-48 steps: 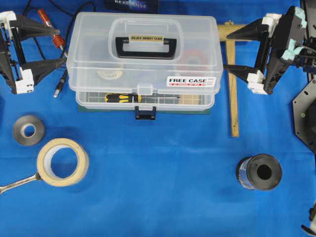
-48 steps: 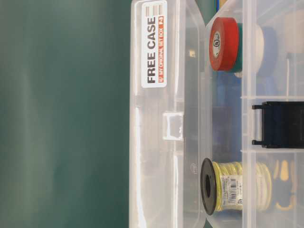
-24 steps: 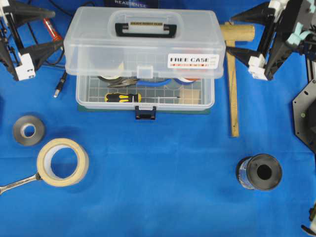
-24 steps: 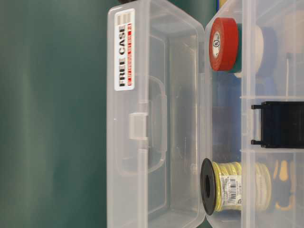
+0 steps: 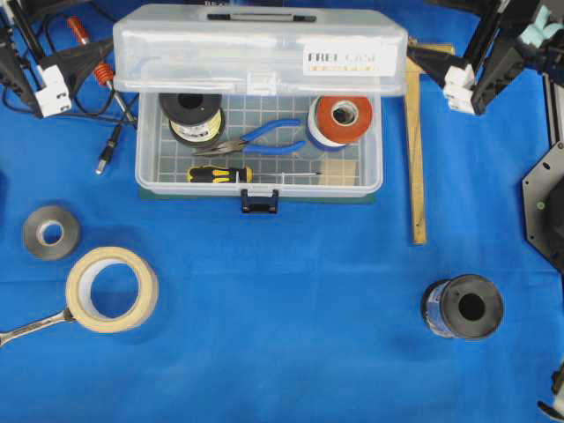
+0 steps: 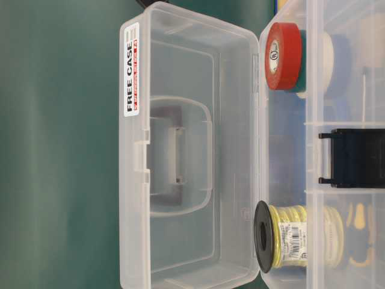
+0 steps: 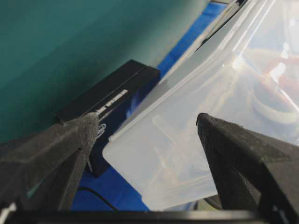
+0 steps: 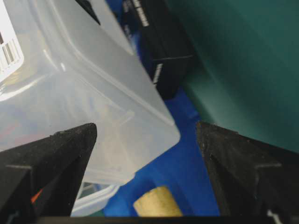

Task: Open the tool box with both arms.
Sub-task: 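Lift the lid with both grippers and swing it back away from the front, then push the lid fully open past upright with both grippers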

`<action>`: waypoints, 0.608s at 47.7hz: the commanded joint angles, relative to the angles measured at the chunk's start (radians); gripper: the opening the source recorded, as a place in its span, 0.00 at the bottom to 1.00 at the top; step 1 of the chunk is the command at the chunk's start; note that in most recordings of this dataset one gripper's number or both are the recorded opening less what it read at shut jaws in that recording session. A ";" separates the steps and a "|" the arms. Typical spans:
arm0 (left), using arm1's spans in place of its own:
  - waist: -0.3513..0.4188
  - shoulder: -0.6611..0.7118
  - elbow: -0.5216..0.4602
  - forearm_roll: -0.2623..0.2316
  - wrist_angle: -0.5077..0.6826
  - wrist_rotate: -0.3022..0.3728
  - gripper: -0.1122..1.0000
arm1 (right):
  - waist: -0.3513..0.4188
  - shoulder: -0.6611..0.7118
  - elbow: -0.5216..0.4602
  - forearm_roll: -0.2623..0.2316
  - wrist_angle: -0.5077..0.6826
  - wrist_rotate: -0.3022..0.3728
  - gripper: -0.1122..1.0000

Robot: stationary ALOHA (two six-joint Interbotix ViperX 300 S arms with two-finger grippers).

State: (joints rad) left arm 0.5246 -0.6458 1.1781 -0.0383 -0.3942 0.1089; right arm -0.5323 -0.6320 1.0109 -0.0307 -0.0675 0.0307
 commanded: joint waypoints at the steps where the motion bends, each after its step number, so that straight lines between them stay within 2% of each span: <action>1: 0.003 0.038 -0.032 0.002 -0.008 0.003 0.92 | -0.008 0.006 -0.040 0.002 -0.031 0.002 0.88; 29: 0.107 0.158 -0.097 0.003 -0.011 0.005 0.92 | -0.081 0.126 -0.094 0.002 -0.034 0.002 0.88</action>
State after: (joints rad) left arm 0.6335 -0.5170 1.1137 -0.0414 -0.4065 0.1089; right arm -0.6182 -0.5308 0.9557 -0.0307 -0.0874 0.0307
